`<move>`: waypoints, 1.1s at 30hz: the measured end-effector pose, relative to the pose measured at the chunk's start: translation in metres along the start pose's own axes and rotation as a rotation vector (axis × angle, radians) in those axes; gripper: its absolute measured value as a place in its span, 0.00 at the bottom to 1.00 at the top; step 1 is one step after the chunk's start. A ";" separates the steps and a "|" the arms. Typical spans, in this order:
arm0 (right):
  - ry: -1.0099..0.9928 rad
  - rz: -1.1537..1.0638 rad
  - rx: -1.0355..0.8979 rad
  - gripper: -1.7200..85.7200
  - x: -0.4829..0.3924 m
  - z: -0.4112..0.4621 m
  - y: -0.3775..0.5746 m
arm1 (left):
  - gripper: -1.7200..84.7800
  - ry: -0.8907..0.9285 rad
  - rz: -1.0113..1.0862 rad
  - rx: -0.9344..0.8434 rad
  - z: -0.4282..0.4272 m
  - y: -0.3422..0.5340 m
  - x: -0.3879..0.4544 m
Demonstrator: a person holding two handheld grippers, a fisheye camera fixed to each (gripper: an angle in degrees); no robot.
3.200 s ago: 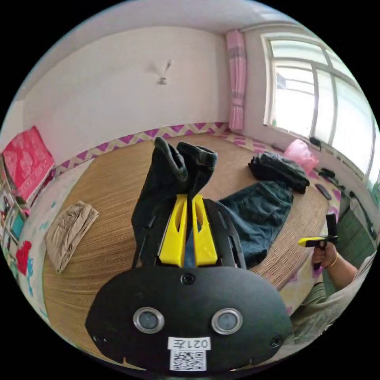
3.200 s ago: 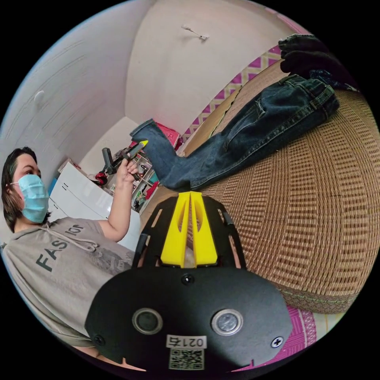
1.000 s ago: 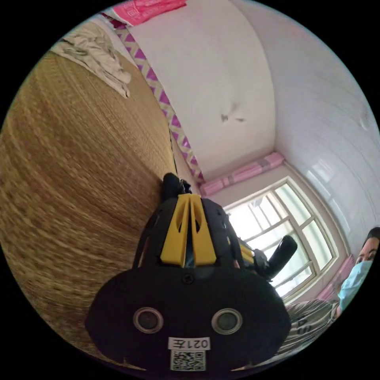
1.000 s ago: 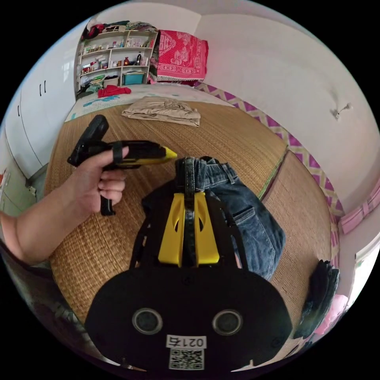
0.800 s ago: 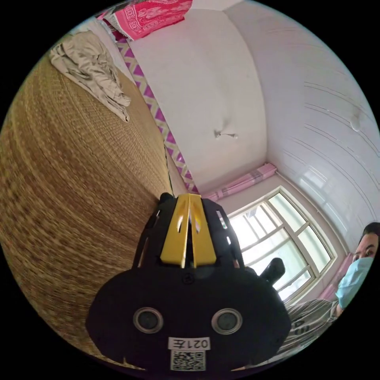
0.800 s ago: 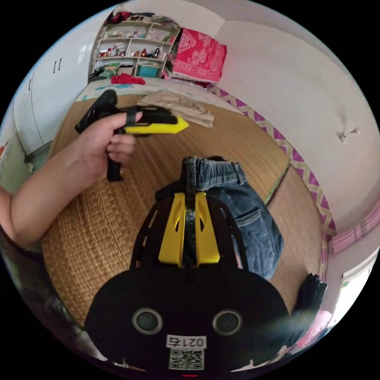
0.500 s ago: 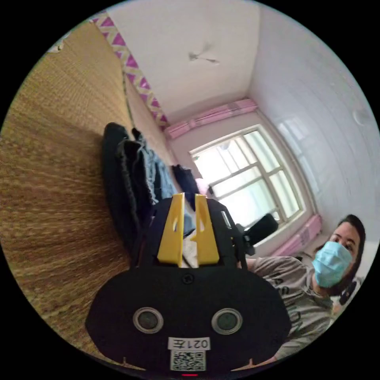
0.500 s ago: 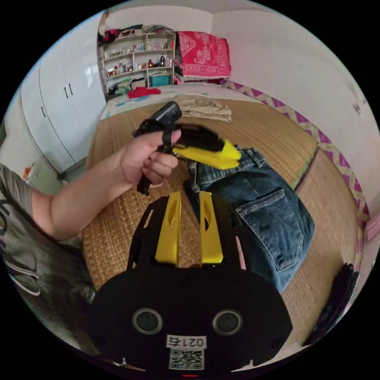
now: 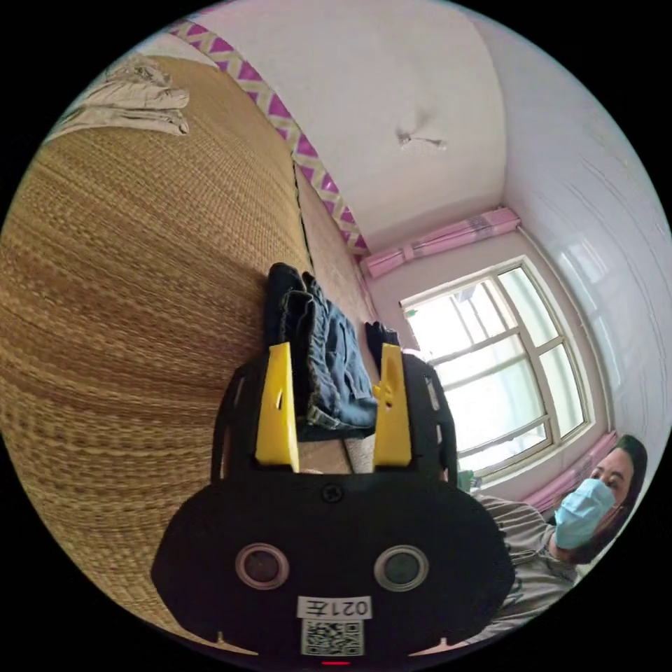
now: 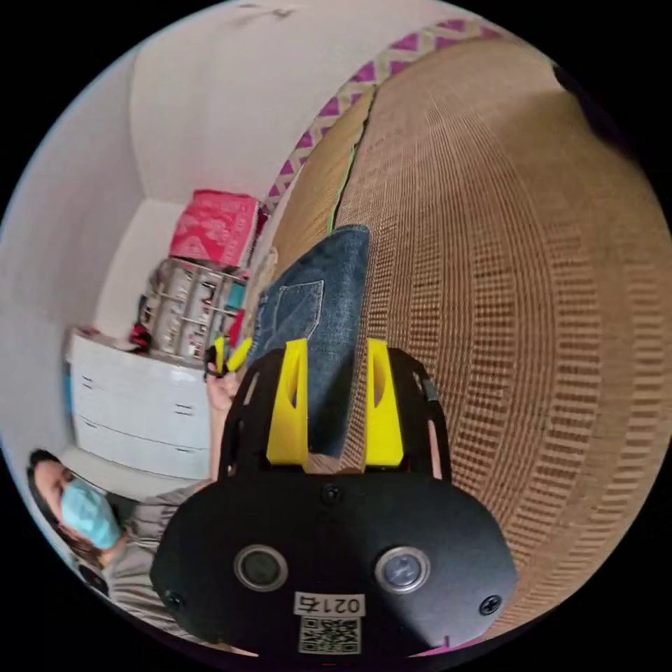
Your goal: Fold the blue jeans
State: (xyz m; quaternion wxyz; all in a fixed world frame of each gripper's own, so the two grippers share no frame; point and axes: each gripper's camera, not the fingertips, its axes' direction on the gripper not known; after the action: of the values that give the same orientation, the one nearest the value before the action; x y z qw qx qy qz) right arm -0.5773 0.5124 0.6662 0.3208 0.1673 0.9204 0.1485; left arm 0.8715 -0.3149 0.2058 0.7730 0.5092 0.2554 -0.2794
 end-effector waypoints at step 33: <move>-0.010 -0.053 0.364 0.10 0.283 -0.459 -0.006 | 0.09 0.162 0.340 -0.540 0.607 -0.200 0.413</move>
State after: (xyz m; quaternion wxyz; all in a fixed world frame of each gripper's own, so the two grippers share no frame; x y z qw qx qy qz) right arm -1.0812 0.5451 0.8547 0.2934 0.1991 0.9345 -0.0301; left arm 1.0942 -1.0150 0.0094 0.8927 0.3418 0.2923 -0.0274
